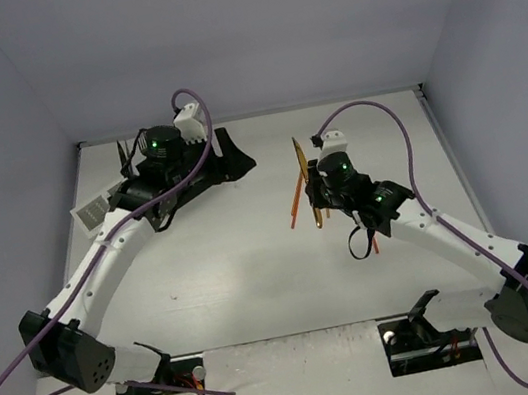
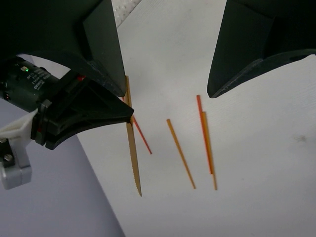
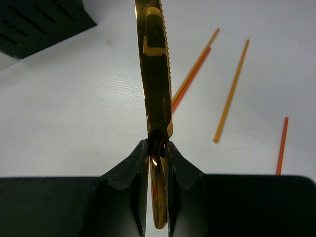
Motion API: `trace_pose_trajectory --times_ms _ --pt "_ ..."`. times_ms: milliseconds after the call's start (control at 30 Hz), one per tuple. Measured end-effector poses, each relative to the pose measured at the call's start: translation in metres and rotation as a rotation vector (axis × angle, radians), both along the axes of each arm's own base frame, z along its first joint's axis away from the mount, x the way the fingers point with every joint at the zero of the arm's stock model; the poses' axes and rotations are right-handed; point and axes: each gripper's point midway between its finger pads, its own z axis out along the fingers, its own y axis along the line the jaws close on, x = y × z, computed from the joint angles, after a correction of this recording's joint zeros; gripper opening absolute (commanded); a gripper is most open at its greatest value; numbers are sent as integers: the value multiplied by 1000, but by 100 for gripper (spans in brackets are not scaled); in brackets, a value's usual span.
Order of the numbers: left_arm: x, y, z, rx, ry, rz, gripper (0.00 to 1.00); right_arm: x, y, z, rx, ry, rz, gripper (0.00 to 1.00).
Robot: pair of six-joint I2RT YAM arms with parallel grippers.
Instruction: Sort the eating utensils into containers
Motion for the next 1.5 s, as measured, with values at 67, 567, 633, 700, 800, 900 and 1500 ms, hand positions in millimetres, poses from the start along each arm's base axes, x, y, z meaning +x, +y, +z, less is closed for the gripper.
trace_pose_trajectory --times_ms 67,567,633,700,800,900,1500 --pt "0 -18 -1 -30 6 -27 63 -4 8 17 20 -54 65 0" --pt "-6 -100 -30 -82 40 -137 27 -20 48 64 94 -184 320 0" --pt "-6 -104 -27 -94 32 -134 10 -20 49 65 98 -187 324 0" --pt "-6 -106 -23 -106 23 -130 0 -21 50 66 101 -188 328 0" --pt "-4 -108 -20 -116 12 -122 0 -20 51 69 108 -198 329 0" --pt "-2 -108 -18 -121 1 -118 0 -19 51 72 113 -207 329 14" --pt "59 21 -24 125 -43 134 0 -10 34 80 120 -245 228 96"
